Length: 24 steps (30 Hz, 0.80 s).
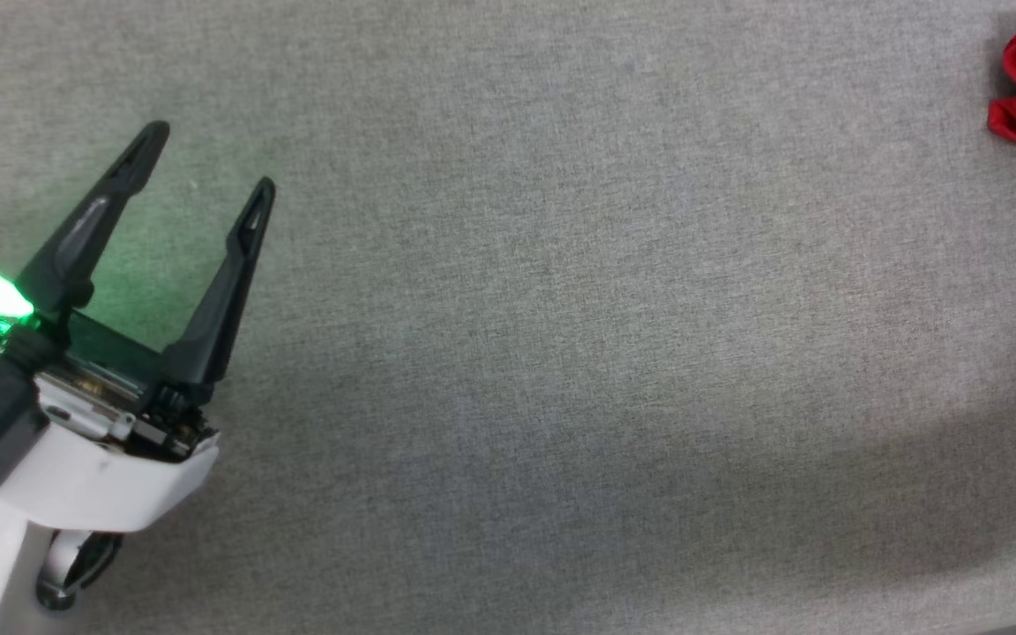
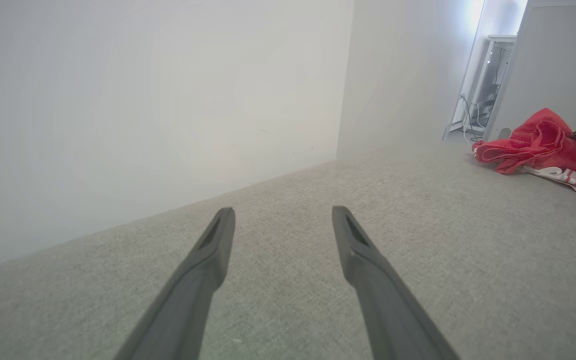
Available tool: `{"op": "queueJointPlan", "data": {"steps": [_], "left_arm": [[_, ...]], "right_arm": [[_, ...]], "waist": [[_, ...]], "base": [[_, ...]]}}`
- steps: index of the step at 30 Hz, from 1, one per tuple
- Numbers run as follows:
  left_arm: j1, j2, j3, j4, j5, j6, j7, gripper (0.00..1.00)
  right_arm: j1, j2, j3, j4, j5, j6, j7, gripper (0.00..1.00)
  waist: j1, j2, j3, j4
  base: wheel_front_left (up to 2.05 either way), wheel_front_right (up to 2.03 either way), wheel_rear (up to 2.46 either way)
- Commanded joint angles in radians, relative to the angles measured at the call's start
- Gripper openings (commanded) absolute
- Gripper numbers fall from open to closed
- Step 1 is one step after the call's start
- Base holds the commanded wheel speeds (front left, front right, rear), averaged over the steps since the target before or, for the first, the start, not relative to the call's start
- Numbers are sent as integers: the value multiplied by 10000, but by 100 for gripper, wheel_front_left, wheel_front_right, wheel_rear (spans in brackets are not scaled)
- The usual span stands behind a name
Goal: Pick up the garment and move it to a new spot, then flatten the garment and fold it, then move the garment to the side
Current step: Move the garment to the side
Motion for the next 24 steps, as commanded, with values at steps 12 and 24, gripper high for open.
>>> {"op": "queueJointPlan", "data": {"steps": [12,24], "left_arm": [[508,-1088,45,975,-92,15,14,100],[1306,-2199,381,2691,-36,15,13,100]], "right_arm": [[376,-817,901,190,421,-12,-489,100],[1495,-686,3262,-83,2237,-12,-884,100]], "waist": [[0,-1,-1596,701],[0,-1,-3358,1874]], "base": [[0,0,0],[0,0,0]]}}
